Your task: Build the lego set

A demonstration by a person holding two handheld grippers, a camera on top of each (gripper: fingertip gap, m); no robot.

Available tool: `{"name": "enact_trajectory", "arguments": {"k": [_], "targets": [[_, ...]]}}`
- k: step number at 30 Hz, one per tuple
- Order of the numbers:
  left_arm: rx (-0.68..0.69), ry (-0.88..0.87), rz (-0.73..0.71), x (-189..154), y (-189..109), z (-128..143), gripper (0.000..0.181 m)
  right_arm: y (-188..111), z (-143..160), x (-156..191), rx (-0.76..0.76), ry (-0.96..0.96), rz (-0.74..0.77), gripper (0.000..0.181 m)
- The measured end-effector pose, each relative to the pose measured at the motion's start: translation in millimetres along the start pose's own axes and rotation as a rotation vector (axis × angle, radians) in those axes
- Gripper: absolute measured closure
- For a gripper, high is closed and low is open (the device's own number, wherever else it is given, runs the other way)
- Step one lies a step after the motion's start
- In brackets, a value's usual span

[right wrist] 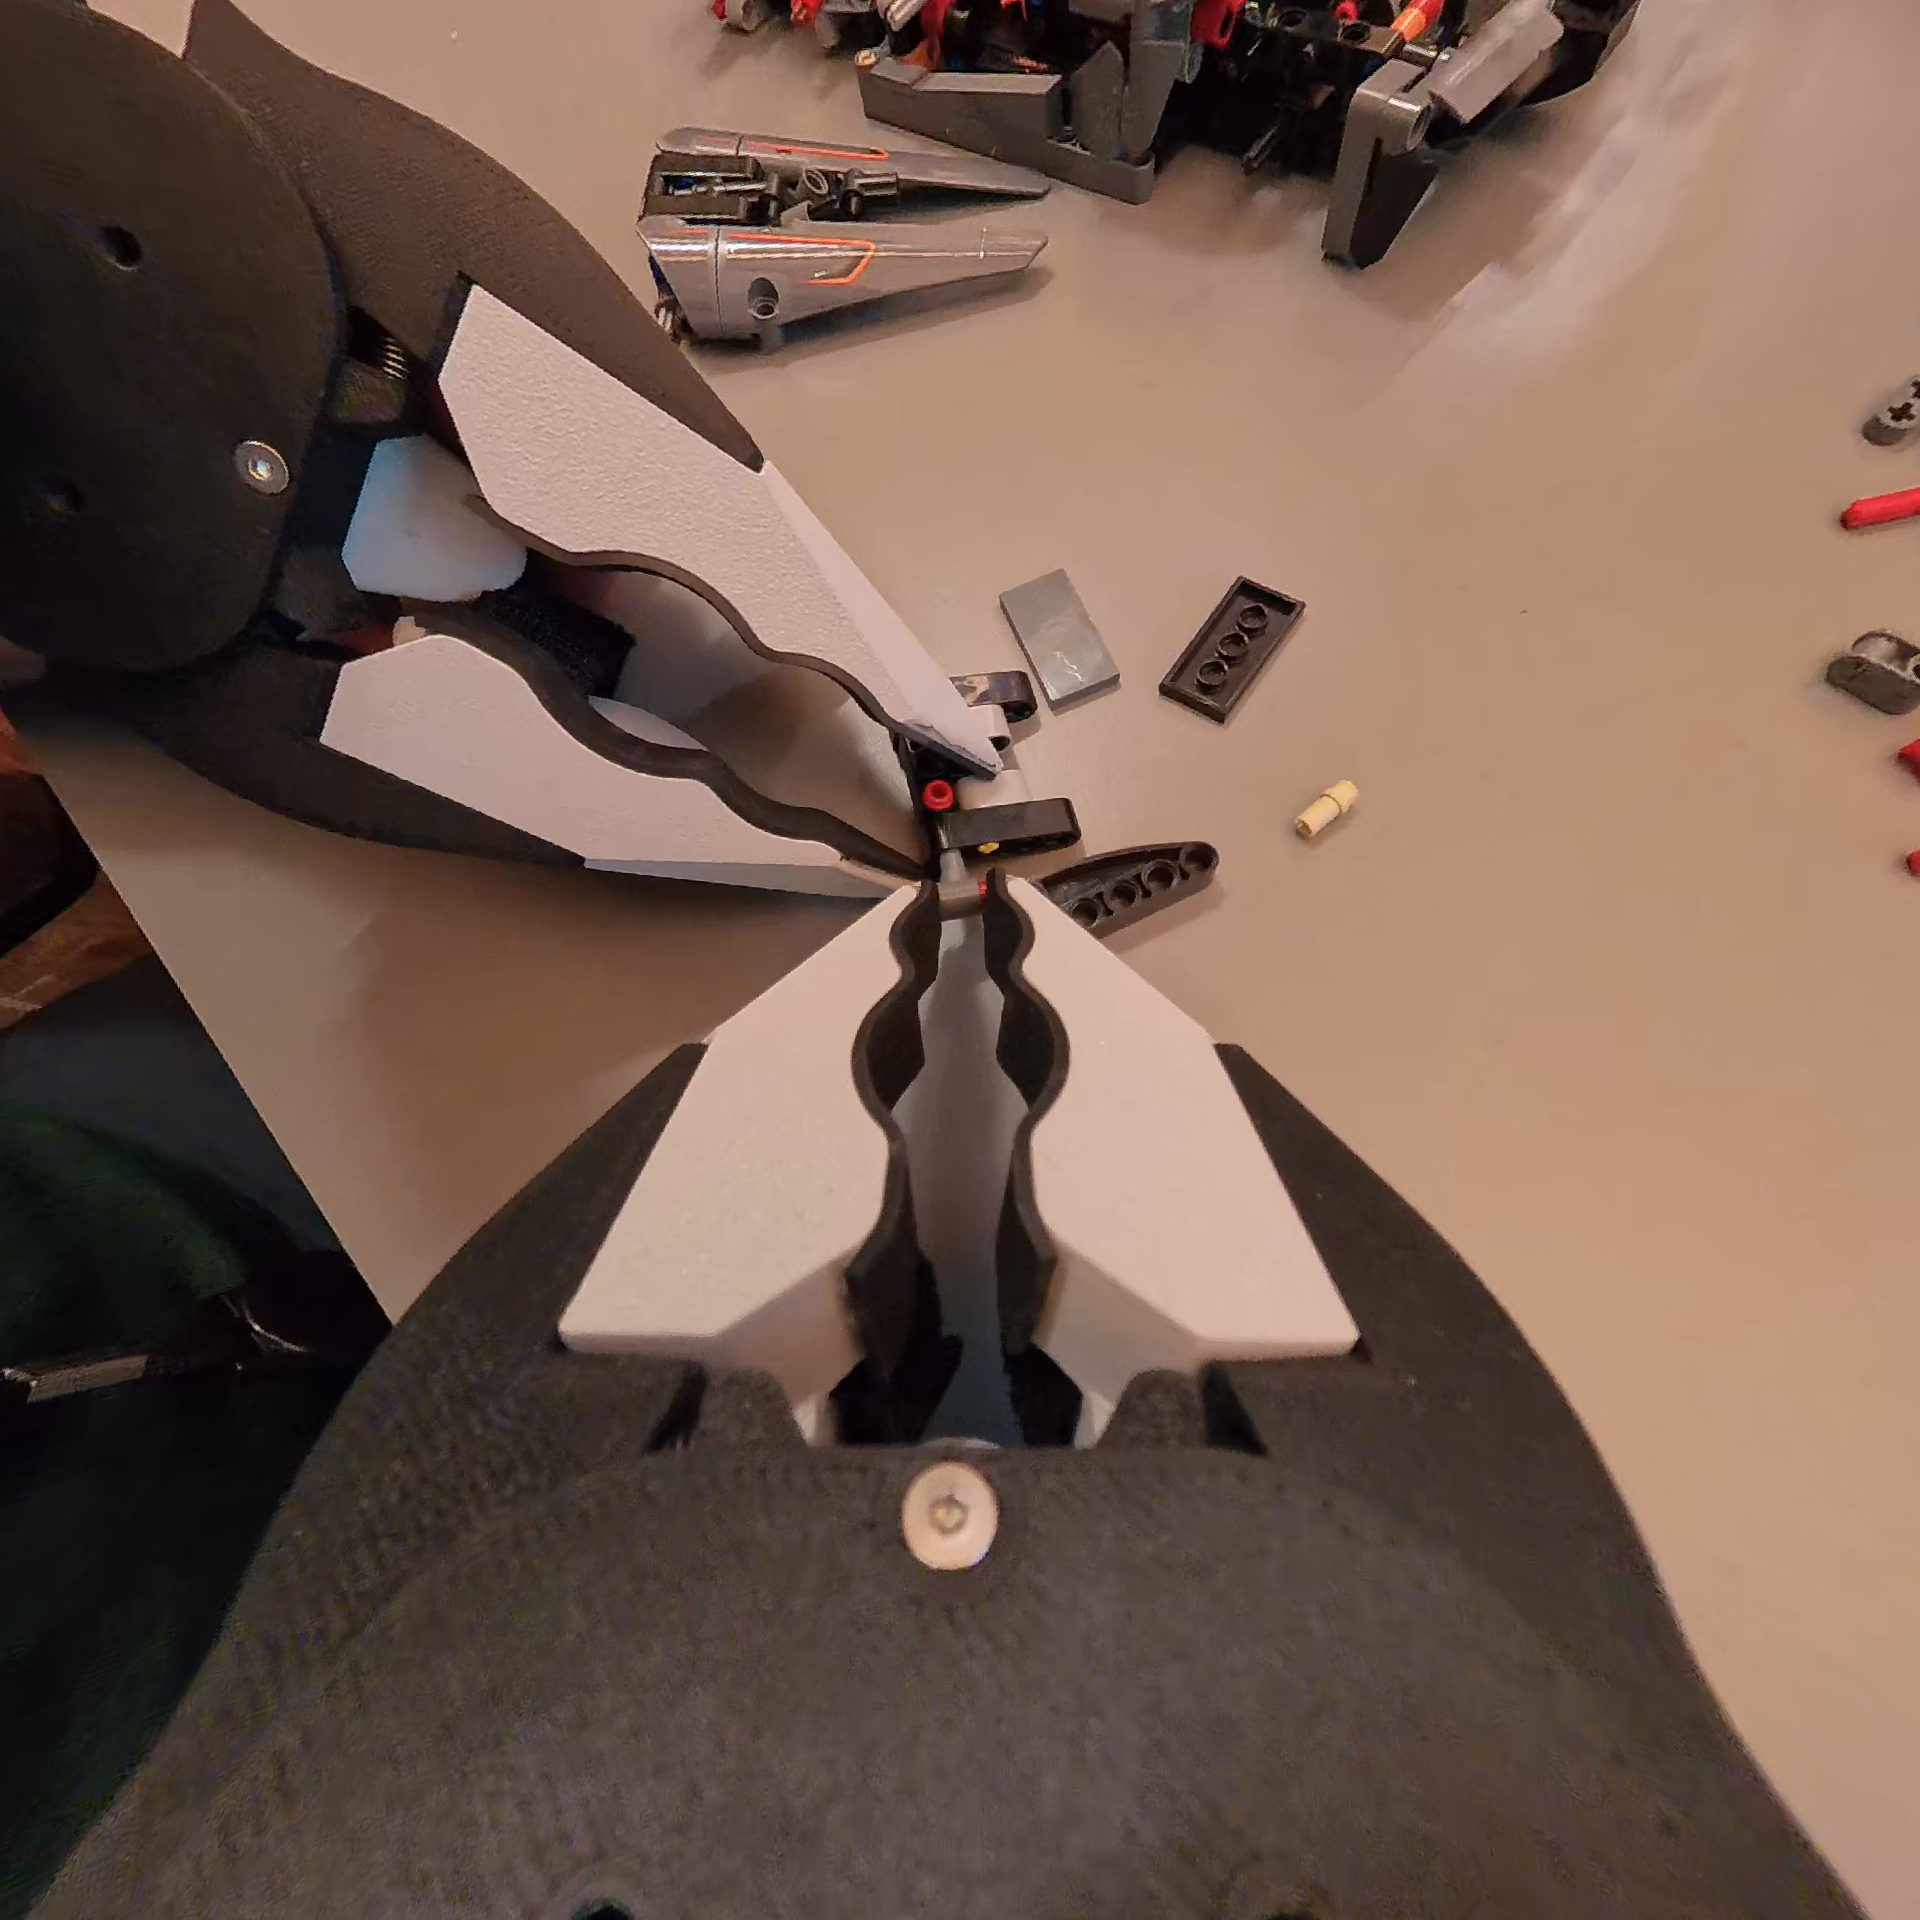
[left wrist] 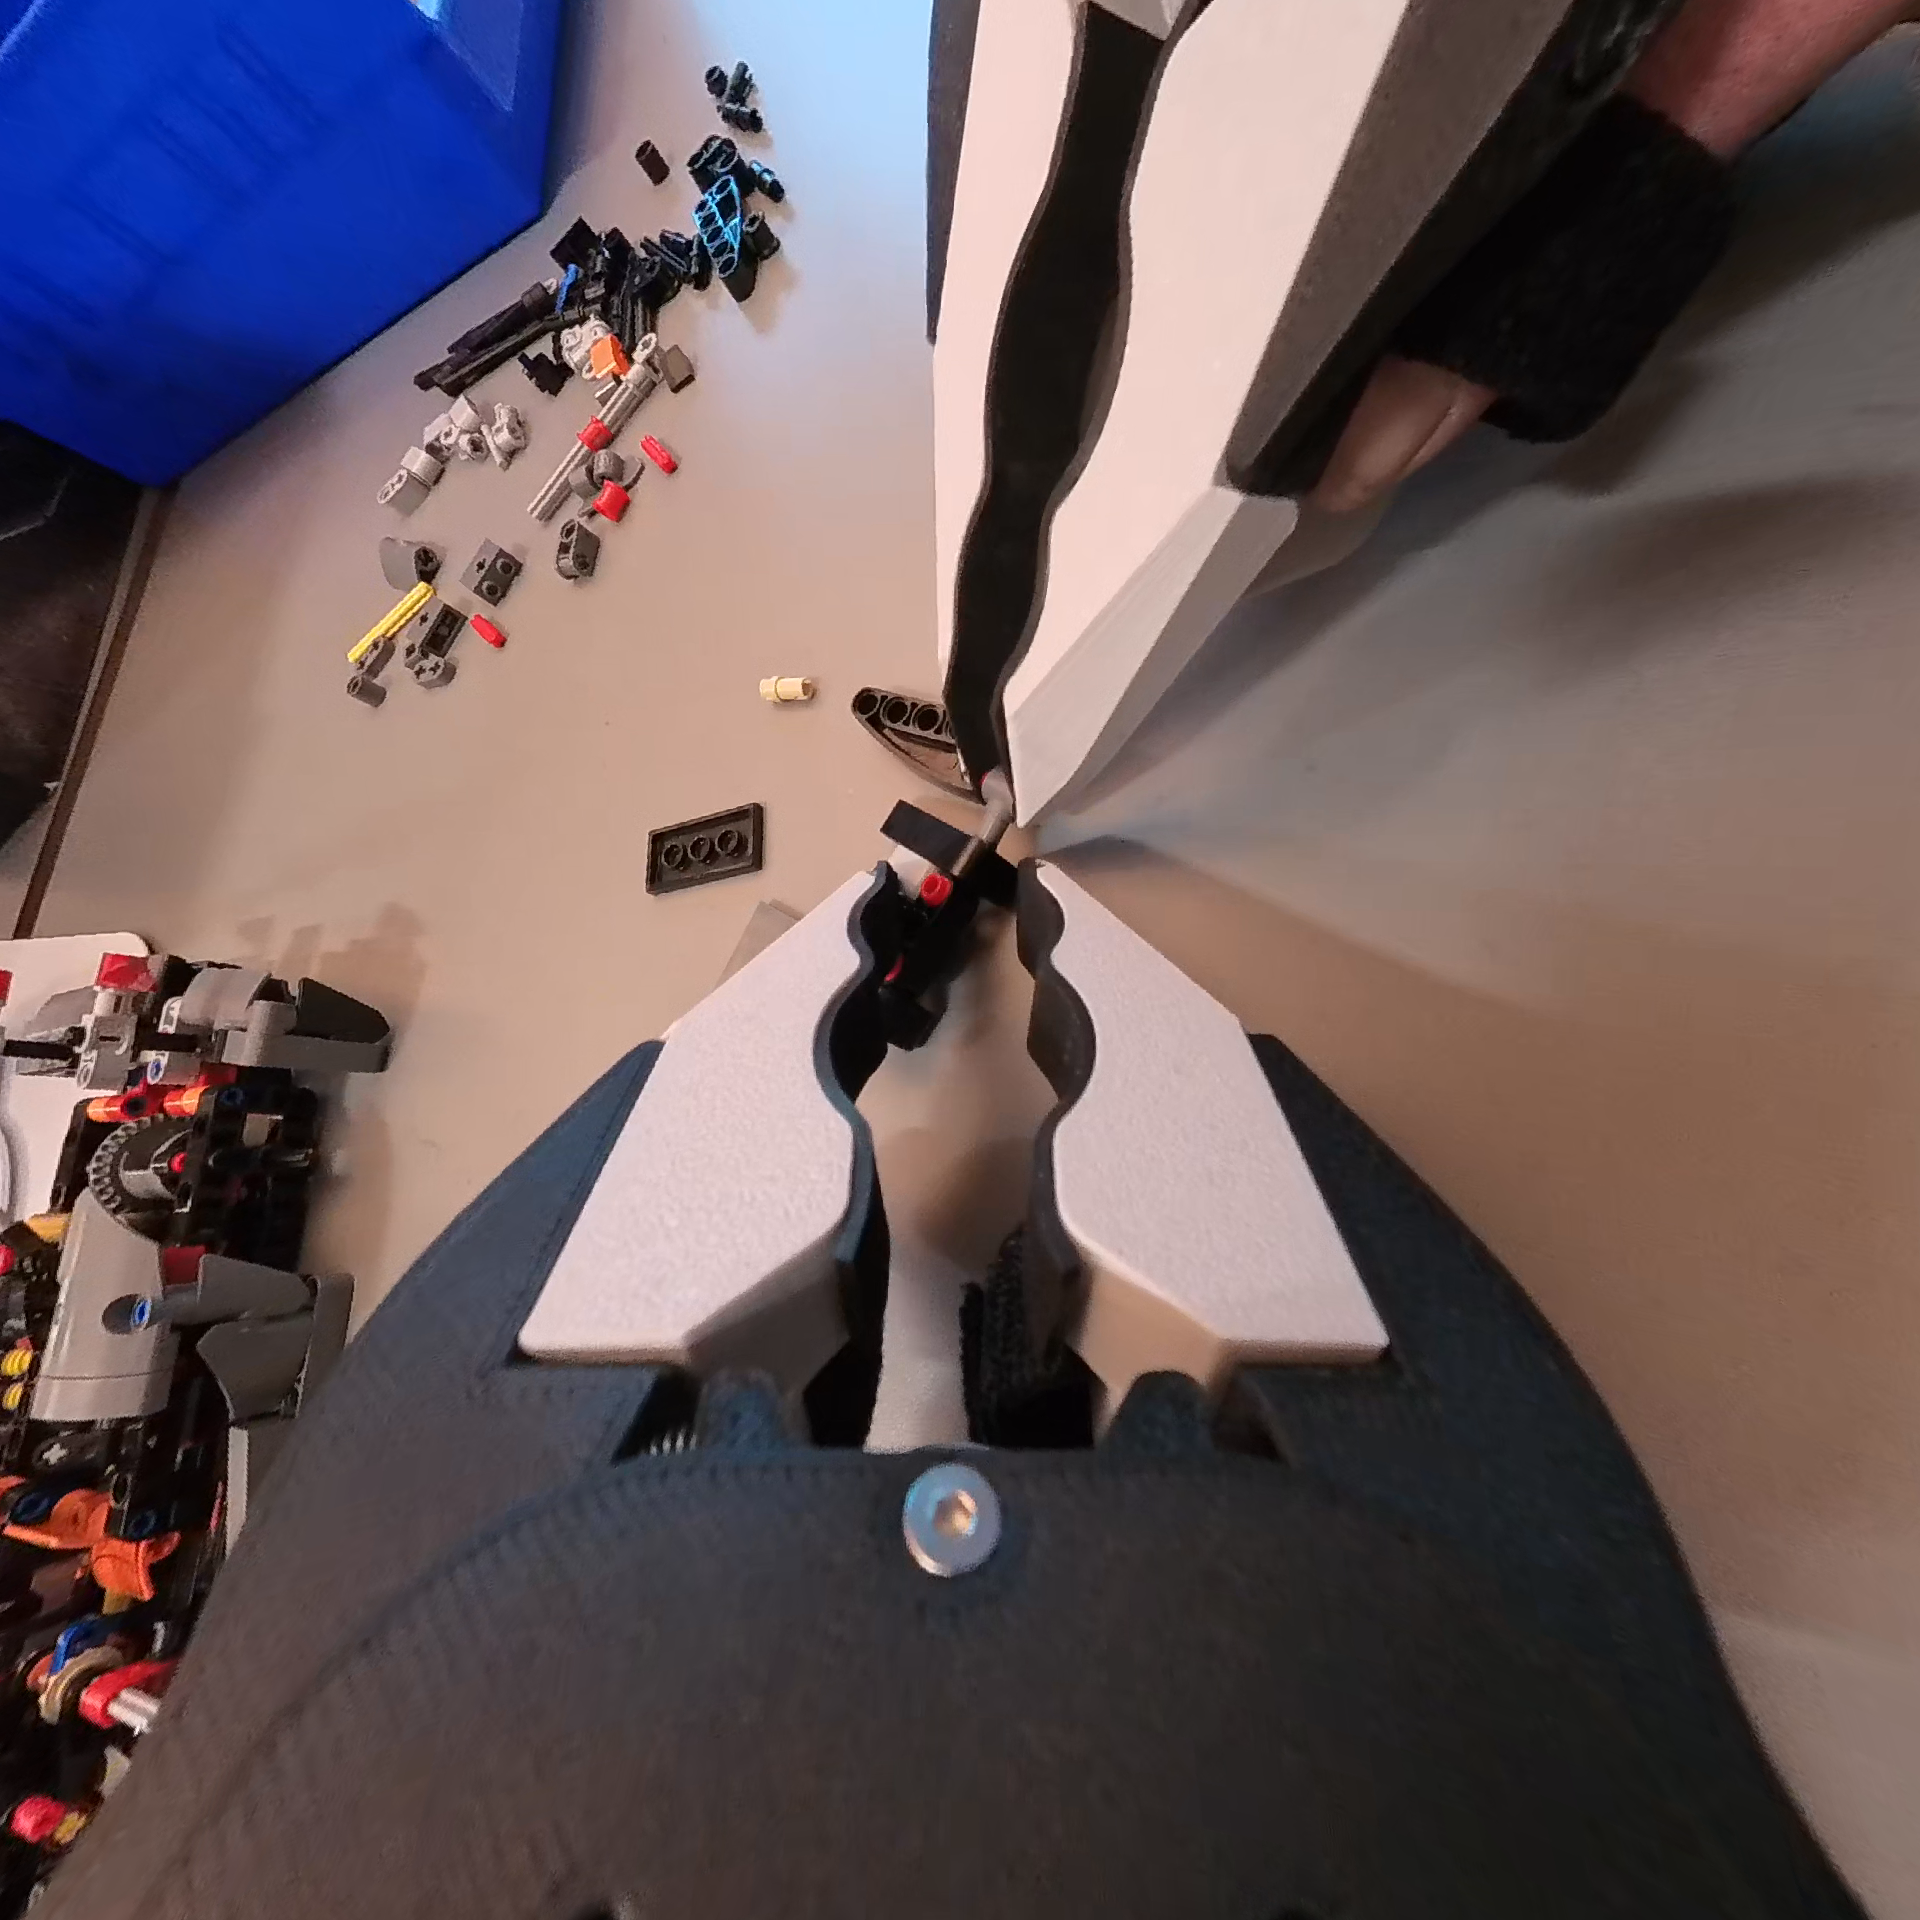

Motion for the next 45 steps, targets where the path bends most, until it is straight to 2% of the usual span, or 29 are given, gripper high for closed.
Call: {"name": "enact_trajectory", "arguments": {"k": [19, 24, 31, 34, 45], "targets": [[-0.024, 0.028, 0.016, 0, 0, -2, 0.161, -2, 2, -7, 0.01, -0.023, -0.059, 0.175], [-0.053, 0.038, 0.013, 2, -6, -4, 0.153, -10, 6, -11, -0.003, -0.016, -0.075, 0.175], [0.027, 0.079, 0.078, 3, -1, -4, 0.162, -11, 7, -14, -0.002, -0.023, -0.091, 0.175], [0.015, 0.058, 0.097, 4, 1, -6, 0.167, -7, 8, -15, 0.03, -0.031, -0.098, 0.174], [-0.032, 0.007, 0.098, 4, 1, -3, 0.167, -5, 6, -14, 0.028, -0.046, -0.11, 0.175]]}}
Point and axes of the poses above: each gripper's, where its closed fingertips meet, y out along the fingers, z out of its underside, x = y × z across the jaws, the point moved 6 cm from there along -y, back along the fingers, and after that the axes turned 9 degrees about z, right-handed, at the moved point
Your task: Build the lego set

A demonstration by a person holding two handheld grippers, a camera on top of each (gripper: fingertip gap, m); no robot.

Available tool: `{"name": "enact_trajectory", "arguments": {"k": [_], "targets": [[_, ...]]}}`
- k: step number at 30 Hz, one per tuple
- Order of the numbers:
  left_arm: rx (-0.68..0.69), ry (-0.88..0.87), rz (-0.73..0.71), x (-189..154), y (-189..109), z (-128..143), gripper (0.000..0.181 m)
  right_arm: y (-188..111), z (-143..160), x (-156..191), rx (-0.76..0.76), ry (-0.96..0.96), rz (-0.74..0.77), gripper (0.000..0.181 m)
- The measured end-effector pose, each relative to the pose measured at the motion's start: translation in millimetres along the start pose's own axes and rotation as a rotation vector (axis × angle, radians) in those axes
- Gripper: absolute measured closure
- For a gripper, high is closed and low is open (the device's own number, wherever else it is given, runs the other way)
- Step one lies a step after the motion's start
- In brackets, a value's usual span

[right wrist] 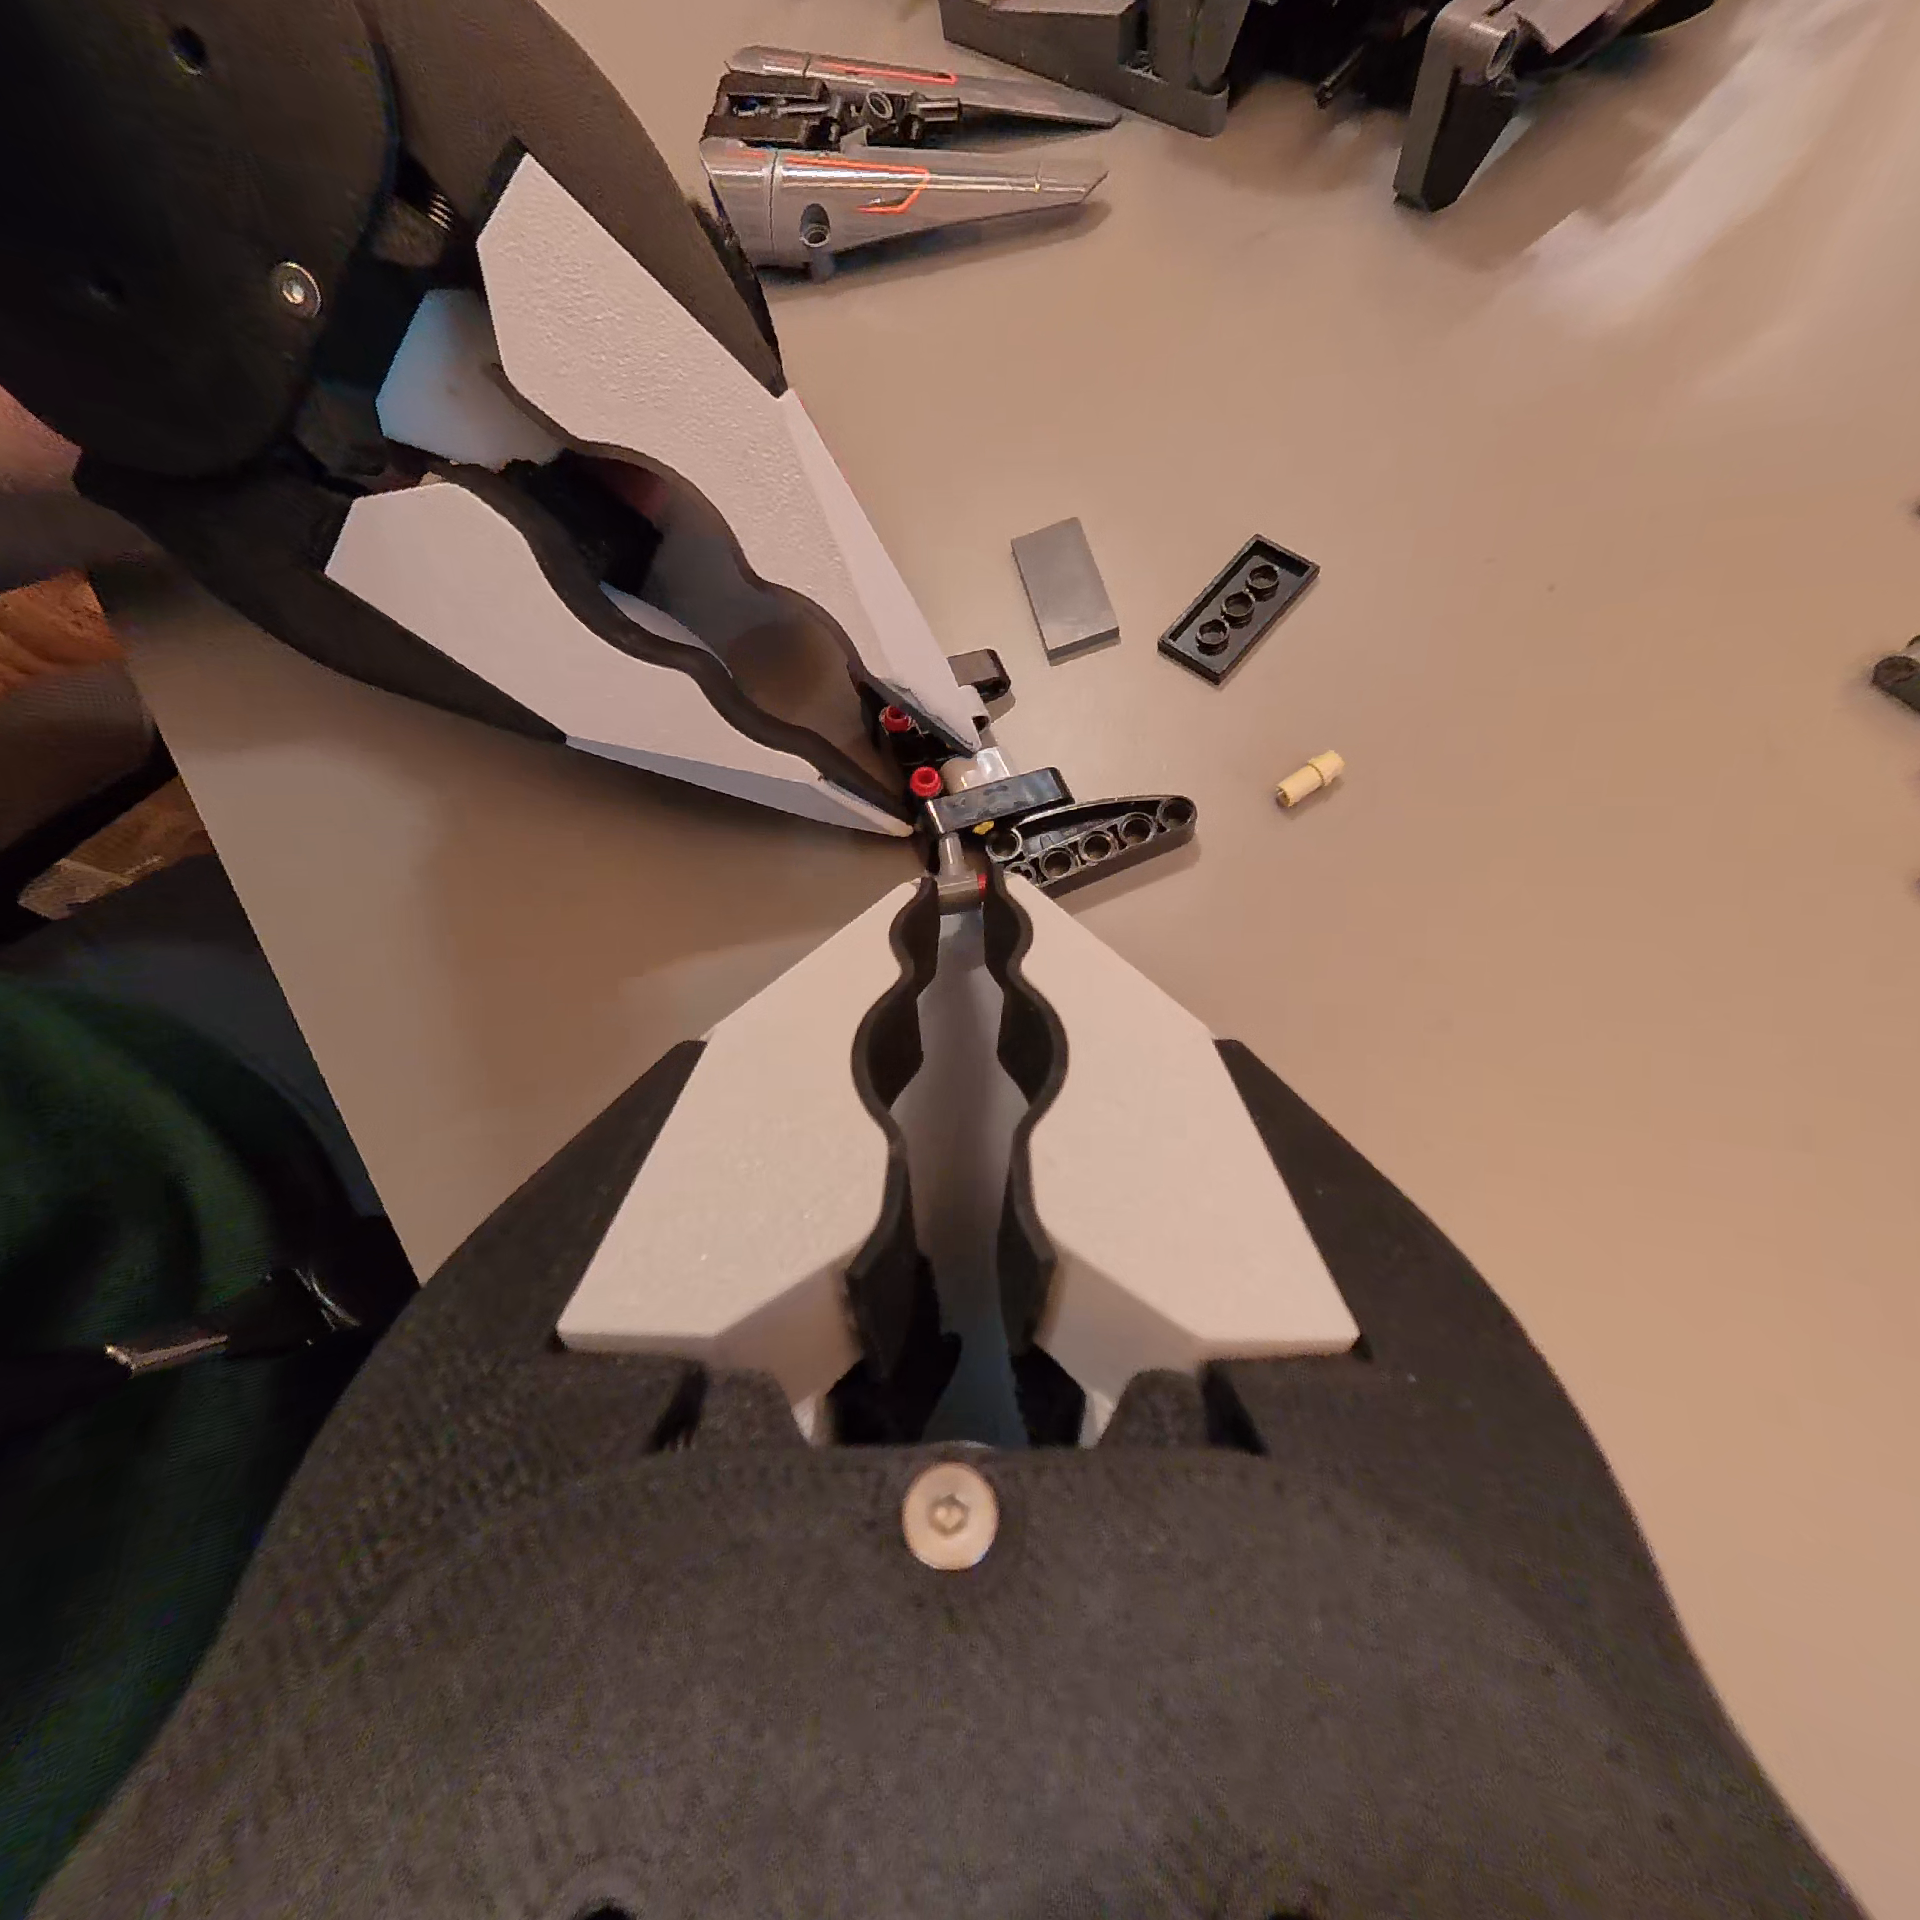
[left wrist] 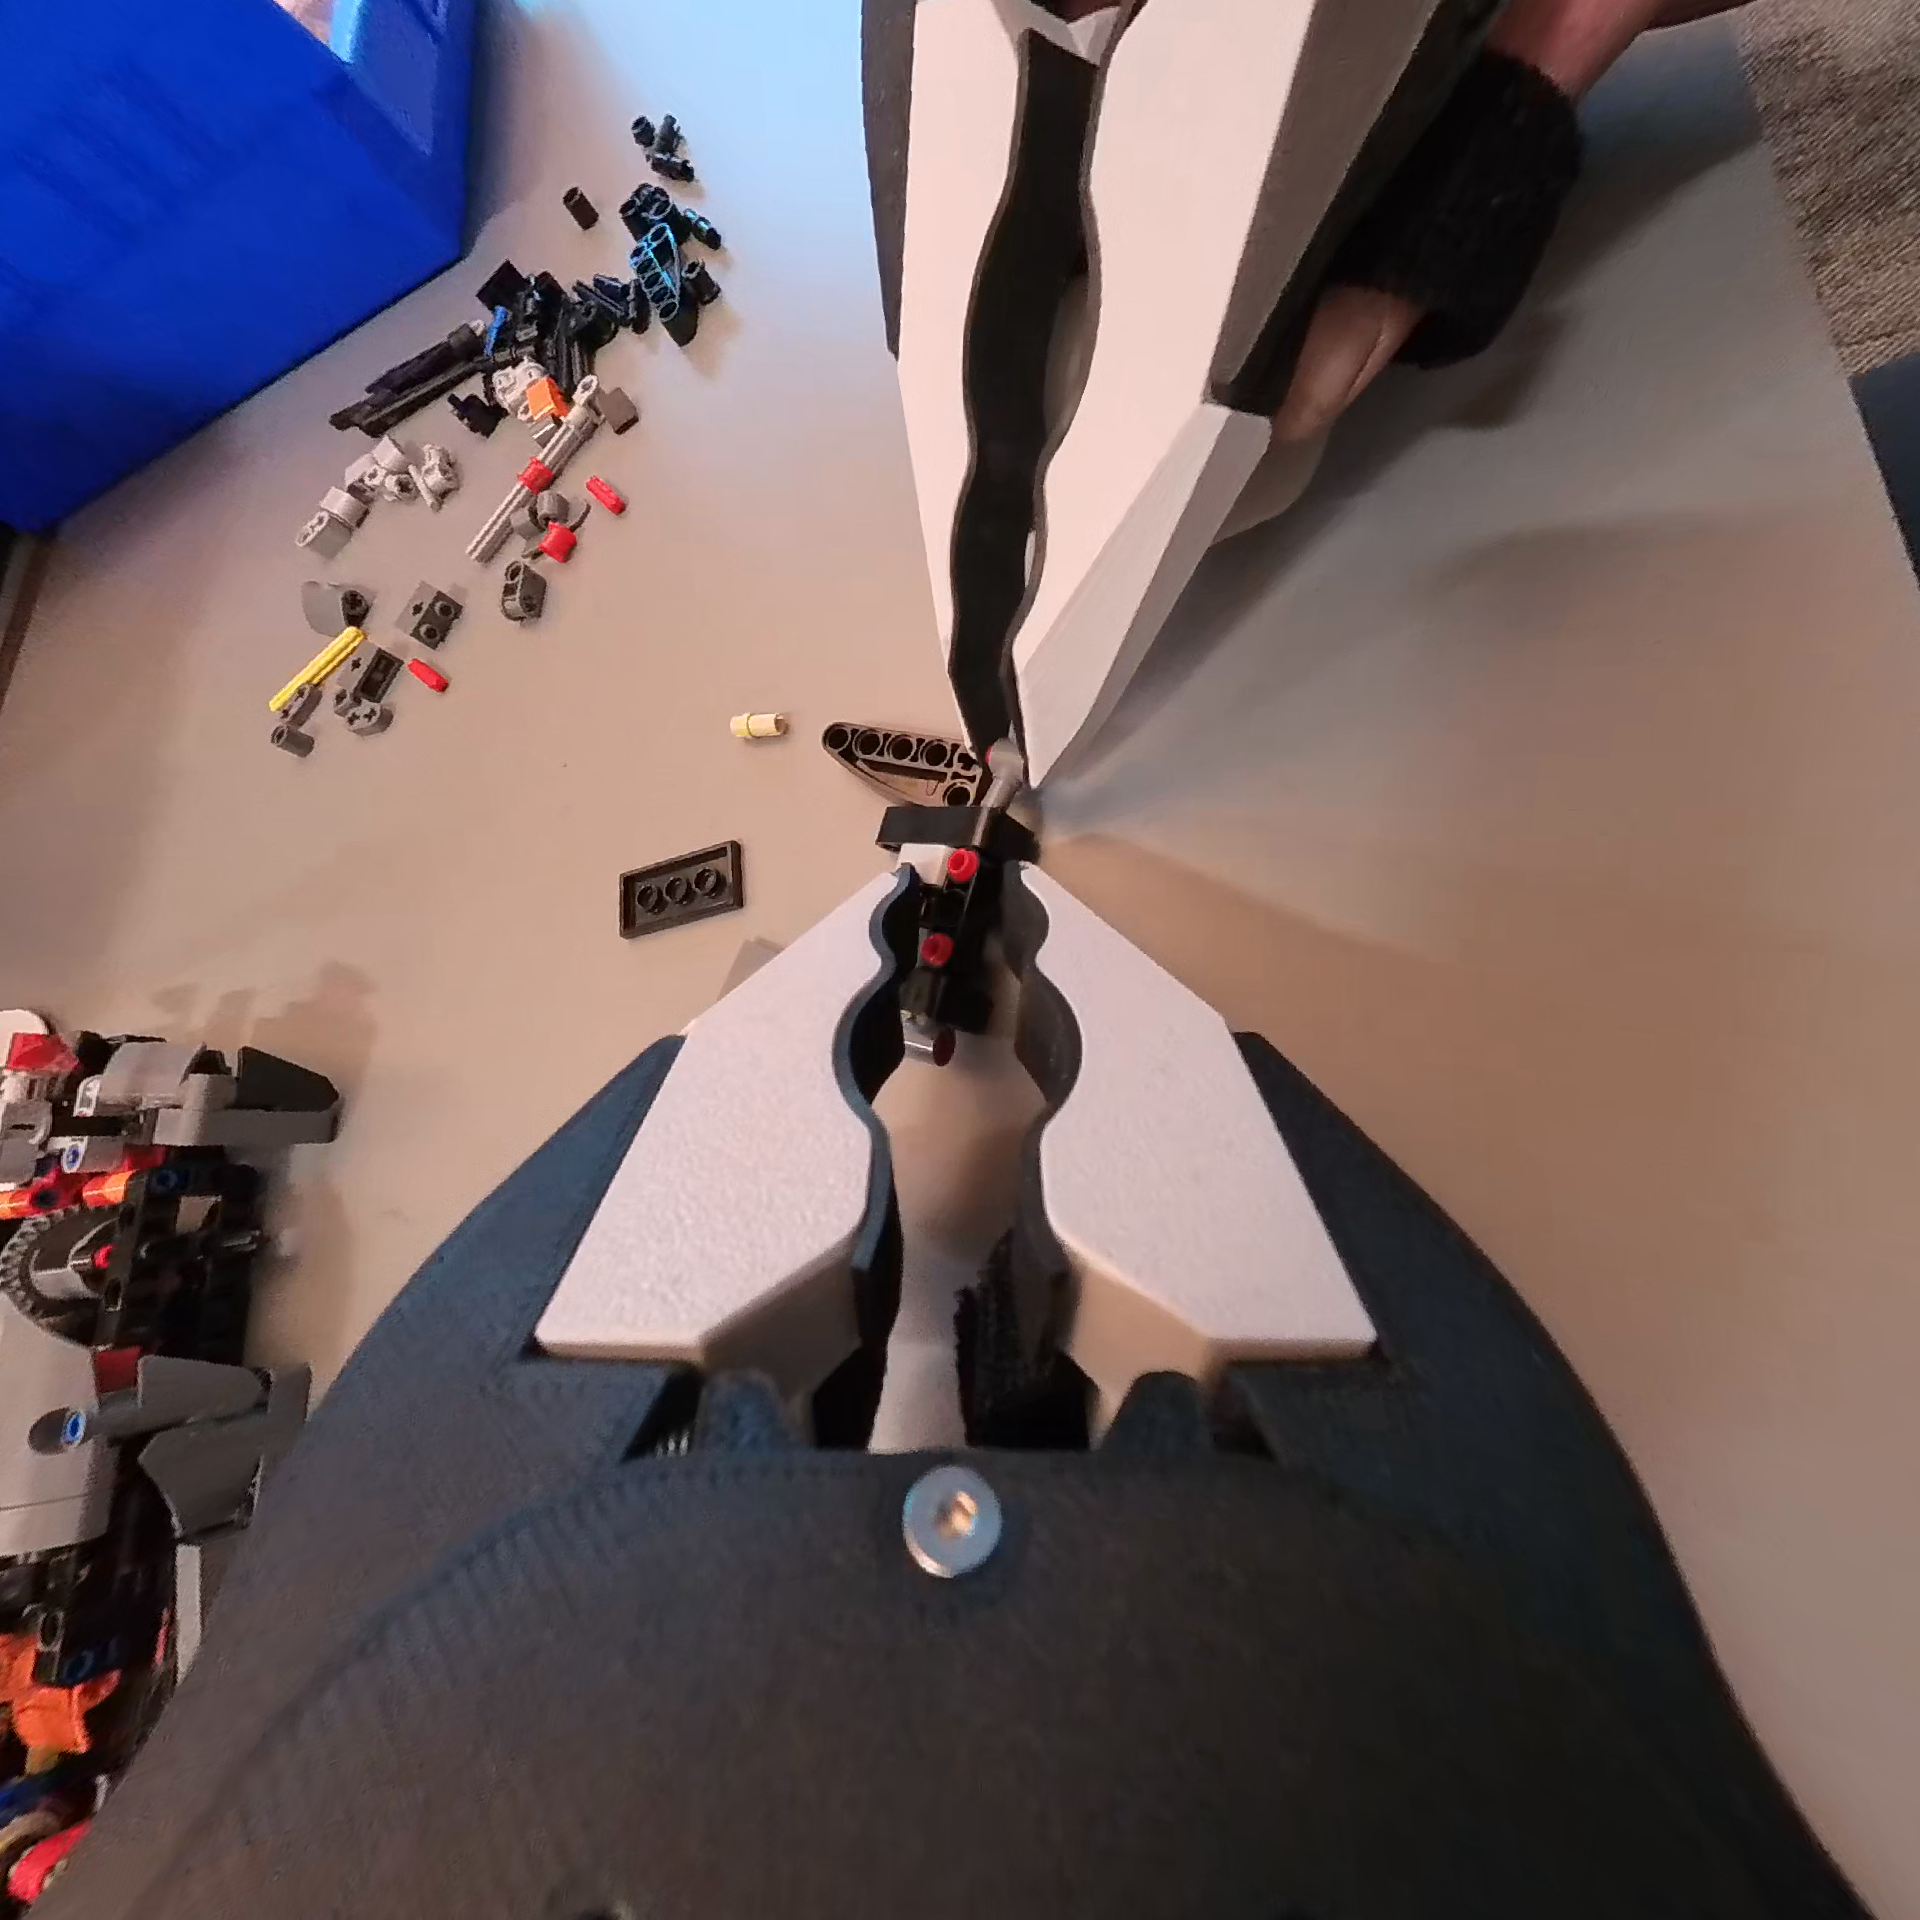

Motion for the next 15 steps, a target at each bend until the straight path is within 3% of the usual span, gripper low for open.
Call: {"name": "enact_trajectory", "arguments": {"k": [15], "targets": [[-0.009, 0.014, -0.007, -1.0, -0.2, 0.8, 0.167, 2.6, 0.2, 0.5, 0.021, -0.017, -0.014, 0.175]]}}
Point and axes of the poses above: each gripper's, where its closed fingertips meet, y out along the fingers, z out of its underside, x = y × z across the jaws, the point moved 6 cm from there along -y, back along the fingers, and after that the axes turned 9 degrees about z, right-handed, at the moved point
